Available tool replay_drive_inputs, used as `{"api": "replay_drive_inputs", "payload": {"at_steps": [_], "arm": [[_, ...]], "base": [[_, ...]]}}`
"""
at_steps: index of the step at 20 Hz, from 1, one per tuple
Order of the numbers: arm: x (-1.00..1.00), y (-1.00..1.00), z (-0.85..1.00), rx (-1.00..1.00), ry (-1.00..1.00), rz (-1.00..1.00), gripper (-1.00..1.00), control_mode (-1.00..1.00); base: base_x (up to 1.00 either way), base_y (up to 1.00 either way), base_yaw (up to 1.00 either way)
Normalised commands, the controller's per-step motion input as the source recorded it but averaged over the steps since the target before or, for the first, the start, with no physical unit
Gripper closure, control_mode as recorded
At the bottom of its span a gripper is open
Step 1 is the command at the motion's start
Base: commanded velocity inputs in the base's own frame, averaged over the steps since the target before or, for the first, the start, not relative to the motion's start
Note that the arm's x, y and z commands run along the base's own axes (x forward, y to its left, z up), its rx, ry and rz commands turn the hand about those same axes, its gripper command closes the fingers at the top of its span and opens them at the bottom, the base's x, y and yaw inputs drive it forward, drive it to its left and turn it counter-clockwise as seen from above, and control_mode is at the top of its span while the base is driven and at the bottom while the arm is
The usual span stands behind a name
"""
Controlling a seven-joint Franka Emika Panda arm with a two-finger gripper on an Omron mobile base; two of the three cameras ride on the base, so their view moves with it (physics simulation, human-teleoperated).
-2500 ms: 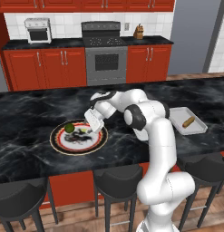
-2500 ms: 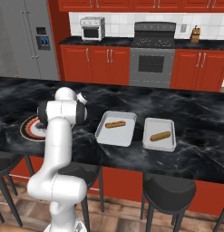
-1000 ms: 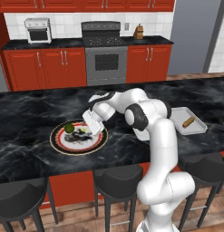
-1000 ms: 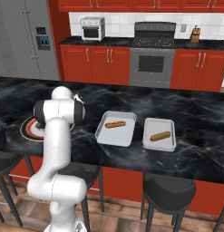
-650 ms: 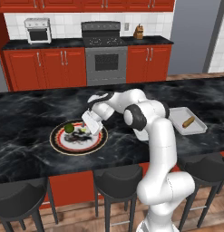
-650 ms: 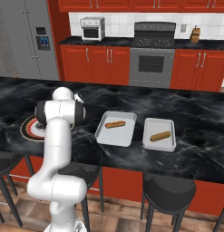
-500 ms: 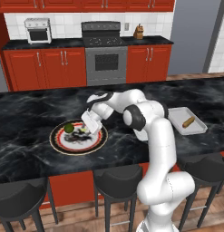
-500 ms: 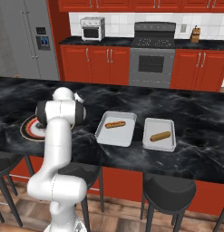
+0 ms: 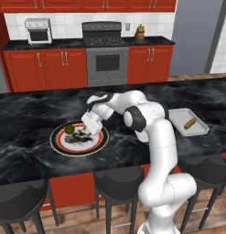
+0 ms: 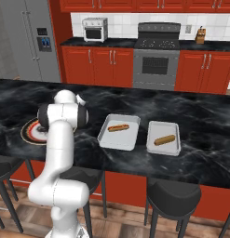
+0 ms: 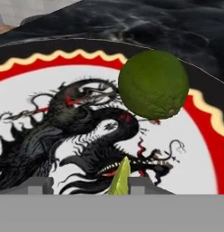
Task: Place one cooked food and one vegetable from the large plate to each tupperware container.
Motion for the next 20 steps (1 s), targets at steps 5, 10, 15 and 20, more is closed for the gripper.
{"api": "replay_drive_inputs", "payload": {"at_steps": [5, 10, 15, 20], "arm": [[-0.06, 0.0, -0.46, -0.04, -0.1, 0.0, 1.0, -1.0], [0.0, 0.0, -0.57, -0.05, -0.05, 0.0, 1.0, -1.0], [-0.02, -0.17, -0.25, -0.02, -0.05, -0.01, 1.0, -1.0], [-0.05, -0.38, -0.02, 0.0, 0.04, -0.09, 1.0, -1.0]], "base": [[0.0, 0.0, 0.0], [0.0, 0.0, 0.0], [0.0, 0.0, 0.0], [0.0, 0.0, 0.0]]}}
